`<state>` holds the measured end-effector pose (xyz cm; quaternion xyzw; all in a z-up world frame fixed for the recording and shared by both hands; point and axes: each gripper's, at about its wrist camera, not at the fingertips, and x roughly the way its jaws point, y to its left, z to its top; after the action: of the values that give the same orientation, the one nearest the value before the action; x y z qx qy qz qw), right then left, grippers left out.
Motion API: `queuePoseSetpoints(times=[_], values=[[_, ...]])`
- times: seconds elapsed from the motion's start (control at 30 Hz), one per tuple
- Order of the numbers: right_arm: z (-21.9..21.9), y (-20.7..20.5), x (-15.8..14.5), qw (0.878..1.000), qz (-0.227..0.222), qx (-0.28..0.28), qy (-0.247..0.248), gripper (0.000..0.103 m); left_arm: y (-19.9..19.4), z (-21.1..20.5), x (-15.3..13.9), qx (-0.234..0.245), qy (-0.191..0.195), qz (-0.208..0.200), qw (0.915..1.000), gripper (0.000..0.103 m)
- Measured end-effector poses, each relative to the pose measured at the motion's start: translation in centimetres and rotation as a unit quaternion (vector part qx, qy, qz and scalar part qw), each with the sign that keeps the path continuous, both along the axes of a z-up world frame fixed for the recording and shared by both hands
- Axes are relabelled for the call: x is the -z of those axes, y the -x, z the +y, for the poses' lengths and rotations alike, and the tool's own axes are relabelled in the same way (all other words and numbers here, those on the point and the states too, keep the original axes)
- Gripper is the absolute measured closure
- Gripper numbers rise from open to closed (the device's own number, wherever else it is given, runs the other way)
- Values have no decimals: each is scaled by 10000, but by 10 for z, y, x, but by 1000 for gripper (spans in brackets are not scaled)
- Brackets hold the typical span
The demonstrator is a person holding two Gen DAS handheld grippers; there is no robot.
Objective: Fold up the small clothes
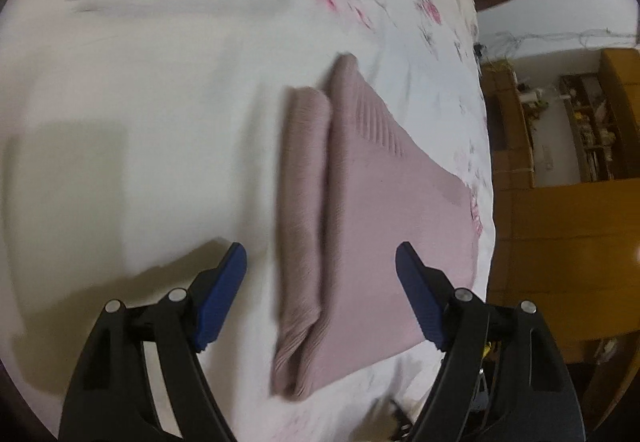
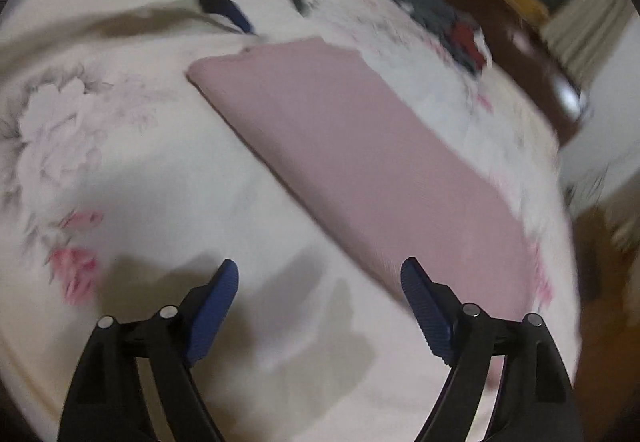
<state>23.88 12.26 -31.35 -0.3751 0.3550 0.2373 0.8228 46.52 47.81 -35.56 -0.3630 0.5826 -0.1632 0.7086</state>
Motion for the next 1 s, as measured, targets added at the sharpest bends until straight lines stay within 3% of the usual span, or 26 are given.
queuePoseSetpoints(times=[0.17,0.27,0.33,0.47,0.57,0.7,0.83,1.0], values=[[32,-6,19,9982,-384,-110,452,23,-28,-8,13,74,-163,131,9998,28],[43,-12,25,9986,-330,-39,406,23,-44,-4,-8,10,-207,-210,9996,30],[43,-16,23,9990,-340,32,304,23,-46,1,-17,-83,60,-323,9994,30],[45,-18,27,9988,-350,30,341,23,-44,-11,-3,136,-154,57,9998,32],[45,-16,29,9988,-351,28,326,23,-37,-17,12,213,-97,268,9994,33],[44,-20,30,9987,-394,-10,328,23,-29,-12,18,109,296,495,9983,33],[55,-17,33,9964,-646,-186,514,24,-19,-16,20,312,203,776,9963,34],[86,-23,40,9903,-1028,-456,810,26,-3,-8,-6,190,265,491,9983,32]])
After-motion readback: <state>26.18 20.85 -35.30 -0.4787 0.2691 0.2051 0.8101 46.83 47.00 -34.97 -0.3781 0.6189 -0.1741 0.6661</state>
